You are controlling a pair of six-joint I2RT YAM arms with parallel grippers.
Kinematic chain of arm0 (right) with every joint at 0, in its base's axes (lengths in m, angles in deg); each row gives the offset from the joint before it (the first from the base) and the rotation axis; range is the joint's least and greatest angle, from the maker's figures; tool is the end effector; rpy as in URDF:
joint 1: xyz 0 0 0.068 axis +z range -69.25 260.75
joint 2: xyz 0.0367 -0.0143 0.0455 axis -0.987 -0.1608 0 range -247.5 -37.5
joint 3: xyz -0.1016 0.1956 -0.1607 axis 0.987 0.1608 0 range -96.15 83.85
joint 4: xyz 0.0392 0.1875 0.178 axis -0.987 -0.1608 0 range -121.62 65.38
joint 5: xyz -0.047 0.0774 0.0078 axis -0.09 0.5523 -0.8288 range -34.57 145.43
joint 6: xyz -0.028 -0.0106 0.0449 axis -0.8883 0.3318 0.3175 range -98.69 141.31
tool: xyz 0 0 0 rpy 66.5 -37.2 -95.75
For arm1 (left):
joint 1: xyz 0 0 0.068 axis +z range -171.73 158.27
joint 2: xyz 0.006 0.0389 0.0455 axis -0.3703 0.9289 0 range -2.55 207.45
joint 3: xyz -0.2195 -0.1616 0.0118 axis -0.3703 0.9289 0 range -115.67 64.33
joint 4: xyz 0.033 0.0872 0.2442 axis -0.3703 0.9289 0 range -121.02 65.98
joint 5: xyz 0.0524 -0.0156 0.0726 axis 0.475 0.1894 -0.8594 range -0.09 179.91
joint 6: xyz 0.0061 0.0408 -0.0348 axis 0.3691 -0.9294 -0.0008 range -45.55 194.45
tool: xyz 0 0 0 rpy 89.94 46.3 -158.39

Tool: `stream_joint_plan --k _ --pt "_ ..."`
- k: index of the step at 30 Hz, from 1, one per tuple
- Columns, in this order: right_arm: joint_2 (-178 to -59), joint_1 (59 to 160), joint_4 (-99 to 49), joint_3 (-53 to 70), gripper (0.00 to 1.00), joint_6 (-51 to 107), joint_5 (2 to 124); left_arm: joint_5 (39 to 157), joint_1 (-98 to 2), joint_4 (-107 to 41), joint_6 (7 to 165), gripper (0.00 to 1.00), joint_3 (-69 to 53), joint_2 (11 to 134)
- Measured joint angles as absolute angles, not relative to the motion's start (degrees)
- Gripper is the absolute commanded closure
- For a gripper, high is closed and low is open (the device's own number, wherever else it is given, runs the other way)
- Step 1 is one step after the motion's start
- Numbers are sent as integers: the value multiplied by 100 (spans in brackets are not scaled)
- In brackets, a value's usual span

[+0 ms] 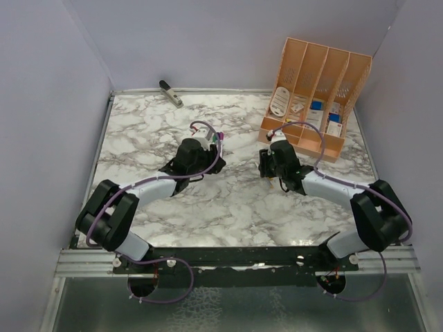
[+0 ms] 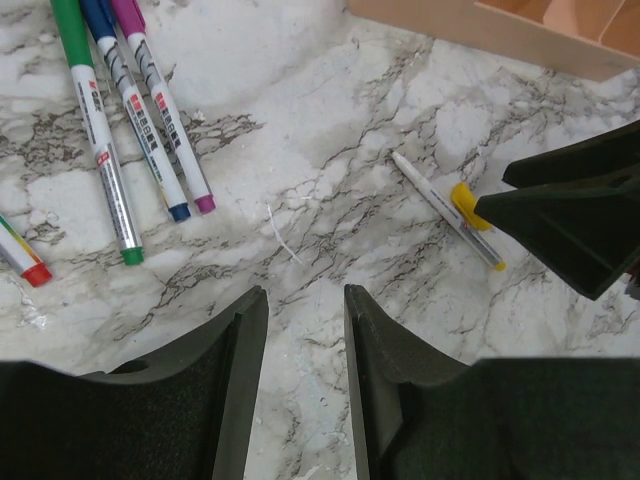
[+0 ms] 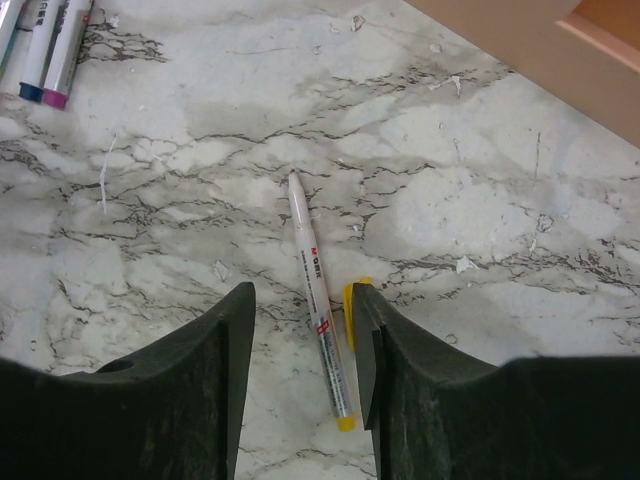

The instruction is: Insert the pens into the pen caps

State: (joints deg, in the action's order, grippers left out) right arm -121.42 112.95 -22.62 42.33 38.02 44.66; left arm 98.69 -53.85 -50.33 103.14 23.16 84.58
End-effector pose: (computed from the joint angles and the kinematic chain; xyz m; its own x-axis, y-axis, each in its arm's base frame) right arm 0.2544 0.1523 0.1845 -0.6412 -0.0700 -0.7642 -0.2286 0.9681 0.1030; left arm 0.2663 -0.1736 0.1937 -0.6410 -0.1577 -0.7512 0.3800 0.7851 -0.4891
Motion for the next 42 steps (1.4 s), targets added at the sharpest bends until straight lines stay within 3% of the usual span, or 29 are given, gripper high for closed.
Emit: stream_joint_plan --k 27,31,36,39,42 --pt "-13063 11295 -2664 3807 66 3455 4744 9836 -5425 -5309 10358 60 2559 8231" --pt "-13113 11295 -2684 3807 72 3463 4783 9836 -5429 -5328 10373 60 2559 8252" --pt "-13178 11295 -2693 3805 98 3494 4886 9836 -5438 -5330 10390 60 2559 8255" --pt "-13231 11293 -2701 3741 99 3531 4940 9836 -5438 -5330 10393 60 2559 8255" --pt "-13288 11293 -2701 3678 99 3601 4999 9840 -5438 -5339 10388 53 2559 8263"
